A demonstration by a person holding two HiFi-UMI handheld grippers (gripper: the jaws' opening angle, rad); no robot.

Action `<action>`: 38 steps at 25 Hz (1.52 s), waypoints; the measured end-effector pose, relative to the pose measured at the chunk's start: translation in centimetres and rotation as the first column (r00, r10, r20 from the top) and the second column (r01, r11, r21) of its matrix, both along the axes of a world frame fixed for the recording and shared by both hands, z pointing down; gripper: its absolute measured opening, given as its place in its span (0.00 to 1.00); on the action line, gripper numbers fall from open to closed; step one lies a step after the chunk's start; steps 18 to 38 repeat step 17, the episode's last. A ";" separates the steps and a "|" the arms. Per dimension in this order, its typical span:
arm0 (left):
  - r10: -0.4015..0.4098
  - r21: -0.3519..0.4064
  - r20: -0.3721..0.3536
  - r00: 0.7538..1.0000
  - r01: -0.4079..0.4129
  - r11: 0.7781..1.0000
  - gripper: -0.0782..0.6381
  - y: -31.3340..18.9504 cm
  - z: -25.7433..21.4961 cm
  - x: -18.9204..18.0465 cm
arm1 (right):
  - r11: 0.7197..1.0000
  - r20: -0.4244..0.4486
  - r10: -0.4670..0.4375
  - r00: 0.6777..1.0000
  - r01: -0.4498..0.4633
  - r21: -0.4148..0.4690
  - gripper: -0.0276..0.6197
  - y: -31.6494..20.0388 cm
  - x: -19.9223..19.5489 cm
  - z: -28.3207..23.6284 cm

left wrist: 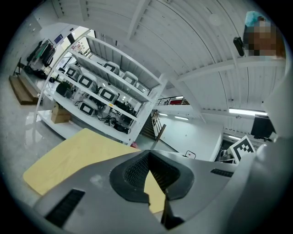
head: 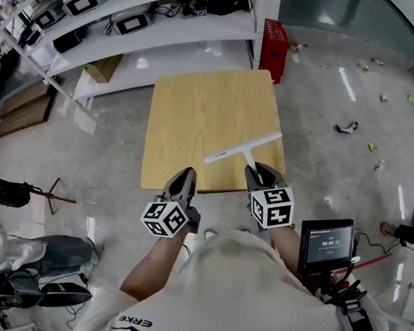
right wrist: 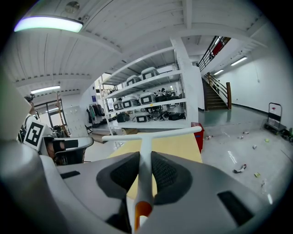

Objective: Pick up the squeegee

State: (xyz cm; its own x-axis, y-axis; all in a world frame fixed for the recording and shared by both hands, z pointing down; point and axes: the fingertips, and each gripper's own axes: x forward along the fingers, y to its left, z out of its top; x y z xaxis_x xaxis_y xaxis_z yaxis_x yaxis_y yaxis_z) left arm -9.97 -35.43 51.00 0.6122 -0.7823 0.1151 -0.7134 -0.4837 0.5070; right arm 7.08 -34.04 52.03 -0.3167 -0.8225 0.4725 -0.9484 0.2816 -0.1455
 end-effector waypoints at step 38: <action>-0.032 0.008 -0.004 0.999 0.032 0.999 0.12 0.7 0.3 -2.4 | 1.000 -0.004 -0.017 1.000 0.017 0.015 0.17 -0.1 -2.1 0.4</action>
